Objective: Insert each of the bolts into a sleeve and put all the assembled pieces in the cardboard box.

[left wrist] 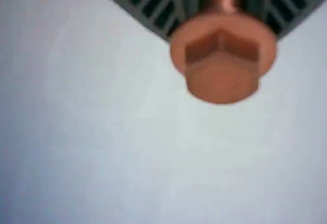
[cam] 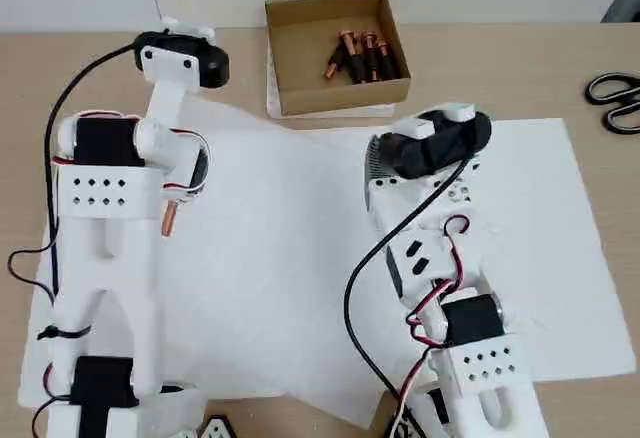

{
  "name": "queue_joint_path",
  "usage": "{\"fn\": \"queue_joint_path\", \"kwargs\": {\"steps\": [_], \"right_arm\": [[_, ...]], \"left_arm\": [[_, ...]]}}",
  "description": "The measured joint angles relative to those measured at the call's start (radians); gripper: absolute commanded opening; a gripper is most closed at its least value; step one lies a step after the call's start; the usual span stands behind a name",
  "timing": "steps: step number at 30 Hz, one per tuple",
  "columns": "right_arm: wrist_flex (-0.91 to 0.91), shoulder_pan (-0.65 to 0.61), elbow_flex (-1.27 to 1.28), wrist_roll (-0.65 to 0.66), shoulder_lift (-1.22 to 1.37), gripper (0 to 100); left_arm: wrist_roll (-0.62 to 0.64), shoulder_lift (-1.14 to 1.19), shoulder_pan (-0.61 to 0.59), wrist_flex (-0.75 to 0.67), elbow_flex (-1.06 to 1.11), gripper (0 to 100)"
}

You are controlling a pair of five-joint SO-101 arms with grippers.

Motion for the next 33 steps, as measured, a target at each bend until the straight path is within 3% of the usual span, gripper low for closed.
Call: {"fn": "queue_joint_path", "kwargs": {"steps": [10,16,25,33], "right_arm": [[-0.057,-0.005,0.173,-0.190,-0.132,0.4],[-0.100,-0.014,0.315,-0.157,-0.252,0.4],[-0.118,-0.115,0.494,-0.064,-0.399,0.4],[-0.118,-0.130,0.591,-0.069,-0.506,0.4]], "left_arm": [[0.000,0.000,0.037,-0.002,0.000,1],[0.006,0.000,0.126,-0.064,0.000,1],[0.301,0.000,0.296,-0.178,0.000,1],[0.460,0.000,0.301,-0.258,0.002,1]]}}
